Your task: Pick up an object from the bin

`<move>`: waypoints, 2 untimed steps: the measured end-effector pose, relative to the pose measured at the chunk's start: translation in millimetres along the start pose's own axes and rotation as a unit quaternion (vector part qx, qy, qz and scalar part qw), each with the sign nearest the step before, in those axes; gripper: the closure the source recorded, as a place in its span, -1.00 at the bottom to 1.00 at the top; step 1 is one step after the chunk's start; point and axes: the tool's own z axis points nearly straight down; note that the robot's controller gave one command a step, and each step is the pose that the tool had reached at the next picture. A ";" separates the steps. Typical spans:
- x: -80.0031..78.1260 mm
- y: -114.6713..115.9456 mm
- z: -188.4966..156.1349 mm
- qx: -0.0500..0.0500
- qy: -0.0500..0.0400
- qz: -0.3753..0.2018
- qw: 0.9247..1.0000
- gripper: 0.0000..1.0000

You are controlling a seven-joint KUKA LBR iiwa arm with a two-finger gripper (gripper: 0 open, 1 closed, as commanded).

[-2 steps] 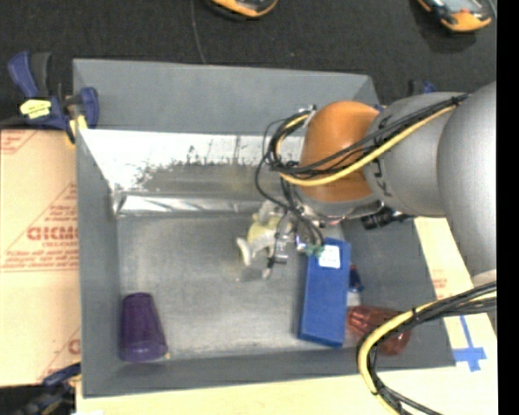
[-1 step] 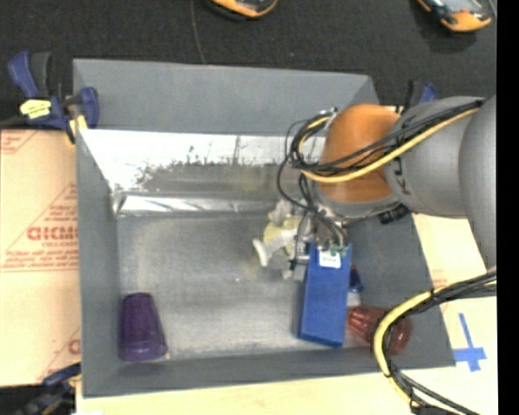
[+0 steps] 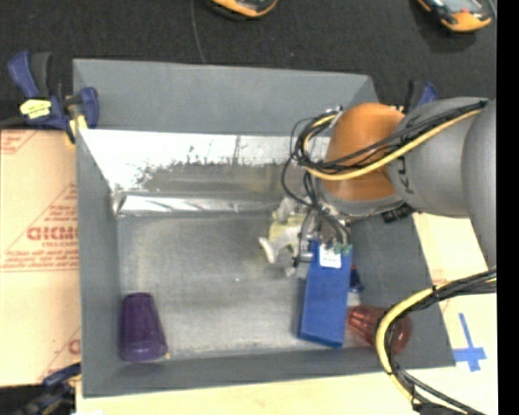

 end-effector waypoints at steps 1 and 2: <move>-4.2 -12.7 0.9 0.000 -0.007 -0.009 1.000 1.00; -4.3 -12.7 0.9 0.000 -0.007 -0.008 1.000 1.00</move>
Offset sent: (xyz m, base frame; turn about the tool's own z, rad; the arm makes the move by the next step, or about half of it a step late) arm 0.0000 0.0000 0.0000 0.0000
